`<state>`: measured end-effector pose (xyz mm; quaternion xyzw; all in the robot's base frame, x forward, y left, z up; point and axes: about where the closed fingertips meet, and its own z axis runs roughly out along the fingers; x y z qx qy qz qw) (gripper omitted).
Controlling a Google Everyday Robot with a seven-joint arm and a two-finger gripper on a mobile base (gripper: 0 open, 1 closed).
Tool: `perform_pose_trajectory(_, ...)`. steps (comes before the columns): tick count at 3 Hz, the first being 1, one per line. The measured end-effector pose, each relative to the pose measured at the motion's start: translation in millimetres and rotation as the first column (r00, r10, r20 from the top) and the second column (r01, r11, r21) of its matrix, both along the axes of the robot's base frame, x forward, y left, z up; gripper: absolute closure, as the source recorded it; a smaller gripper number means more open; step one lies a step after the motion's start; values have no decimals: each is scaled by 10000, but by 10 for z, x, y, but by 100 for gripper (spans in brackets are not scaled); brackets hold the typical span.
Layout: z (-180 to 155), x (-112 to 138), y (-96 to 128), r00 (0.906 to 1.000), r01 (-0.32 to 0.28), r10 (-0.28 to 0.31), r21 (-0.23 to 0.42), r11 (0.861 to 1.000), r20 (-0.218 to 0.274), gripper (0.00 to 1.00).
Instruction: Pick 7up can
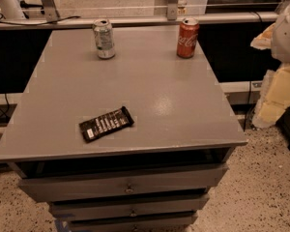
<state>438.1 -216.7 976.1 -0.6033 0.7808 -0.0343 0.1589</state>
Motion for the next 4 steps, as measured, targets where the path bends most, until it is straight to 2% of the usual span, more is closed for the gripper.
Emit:
perform_pose_trajectory(1, 13, 7, 1, 10000, -16, 15, 49, 10000, 40, 0)
perform_pose_trajectory(2, -109, 175, 148, 9996, 60, -89, 1034, 9946, 278, 0)
perform_pose_trajectory(3, -436, 591, 669, 9993, 90, -200, 3131, 9497, 317, 0)
perform_pose_trajectory(4, -626, 1019, 1275, 9984, 181, -417, 4901, 8715, 372, 0)
